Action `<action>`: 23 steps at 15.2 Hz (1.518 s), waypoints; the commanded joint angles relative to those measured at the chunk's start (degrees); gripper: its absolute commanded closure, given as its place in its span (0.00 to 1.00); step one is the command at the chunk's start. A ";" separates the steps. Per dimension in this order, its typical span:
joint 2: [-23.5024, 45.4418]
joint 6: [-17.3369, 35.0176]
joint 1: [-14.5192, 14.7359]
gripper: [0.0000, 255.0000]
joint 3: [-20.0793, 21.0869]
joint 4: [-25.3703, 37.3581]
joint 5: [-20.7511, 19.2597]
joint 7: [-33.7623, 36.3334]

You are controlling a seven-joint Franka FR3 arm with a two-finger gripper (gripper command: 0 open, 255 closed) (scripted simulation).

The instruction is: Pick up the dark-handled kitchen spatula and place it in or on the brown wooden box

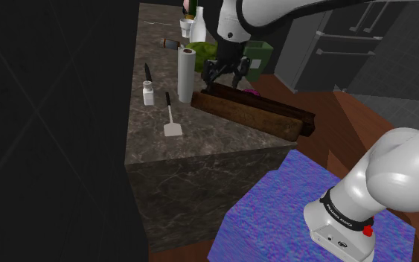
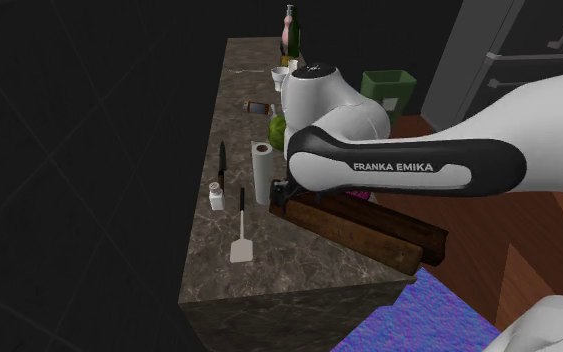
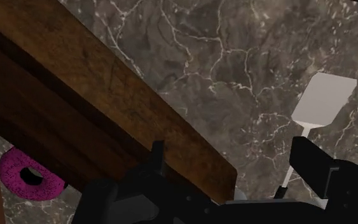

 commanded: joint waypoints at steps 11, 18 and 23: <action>26.90 5.71 2.38 0.00 3.19 20.25 -6.88 17.96; 37.78 6.23 4.64 0.00 2.22 30.29 -9.43 23.04; 39.86 9.57 4.74 0.00 1.85 28.97 -10.12 23.47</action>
